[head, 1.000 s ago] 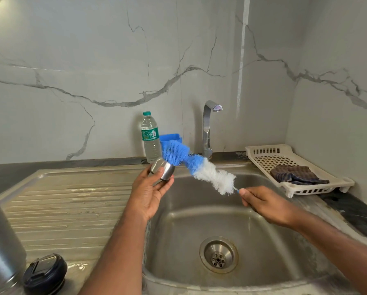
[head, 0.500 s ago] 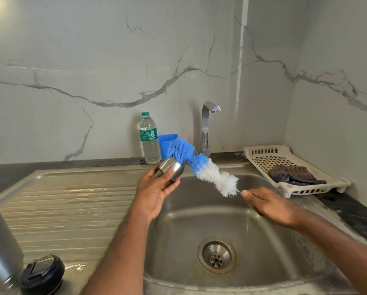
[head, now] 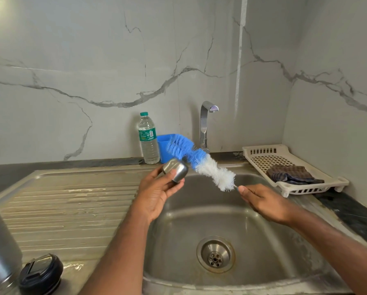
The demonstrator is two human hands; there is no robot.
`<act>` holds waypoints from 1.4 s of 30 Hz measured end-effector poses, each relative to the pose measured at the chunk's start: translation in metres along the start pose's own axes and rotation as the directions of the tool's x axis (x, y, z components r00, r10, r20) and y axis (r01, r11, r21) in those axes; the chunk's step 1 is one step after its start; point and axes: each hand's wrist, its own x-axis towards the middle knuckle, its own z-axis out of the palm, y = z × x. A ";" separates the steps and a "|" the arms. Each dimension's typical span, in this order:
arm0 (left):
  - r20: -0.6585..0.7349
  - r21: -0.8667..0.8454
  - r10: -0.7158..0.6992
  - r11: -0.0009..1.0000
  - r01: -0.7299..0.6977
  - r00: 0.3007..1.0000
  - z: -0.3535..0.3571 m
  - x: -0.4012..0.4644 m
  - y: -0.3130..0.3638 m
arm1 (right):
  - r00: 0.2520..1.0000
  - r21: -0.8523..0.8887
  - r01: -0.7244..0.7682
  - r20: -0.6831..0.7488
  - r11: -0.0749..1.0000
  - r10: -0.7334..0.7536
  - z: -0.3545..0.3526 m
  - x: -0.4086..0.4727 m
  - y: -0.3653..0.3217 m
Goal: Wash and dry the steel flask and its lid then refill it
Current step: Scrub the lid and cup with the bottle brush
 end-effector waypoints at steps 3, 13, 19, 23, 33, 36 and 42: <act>-0.072 -0.118 0.059 0.991 -0.068 0.996 -0.007 0.002 0.006 | 0.998 0.083 -0.012 0.061 0.996 0.007 -0.002 -0.004 0.001; -0.029 -0.104 0.050 0.993 -0.052 0.998 -0.014 0.004 0.007 | 0.996 0.185 -0.036 0.086 0.982 0.021 -0.006 -0.007 0.004; 0.002 -0.025 0.009 1.000 -0.009 1.000 0.001 0.001 0.000 | 0.997 0.174 -0.051 0.072 0.983 0.039 -0.004 -0.003 0.003; -0.084 -0.144 0.076 0.986 -0.087 0.994 -0.018 0.006 0.010 | 0.996 0.161 -0.053 0.083 0.986 0.040 -0.007 -0.006 0.007; -0.117 -0.134 0.082 0.986 -0.097 0.990 -0.016 0.003 0.011 | 0.994 0.110 -0.049 0.103 0.993 0.038 -0.009 -0.010 0.010; -0.102 -0.149 0.070 0.985 -0.085 0.992 -0.014 0.003 0.009 | 0.997 0.129 -0.041 0.075 0.991 0.032 -0.006 -0.007 0.004; 0.011 0.024 0.022 0.999 -0.022 1.000 -0.006 0.002 0.001 | 0.999 0.085 -0.039 0.016 0.996 0.038 -0.006 -0.005 0.005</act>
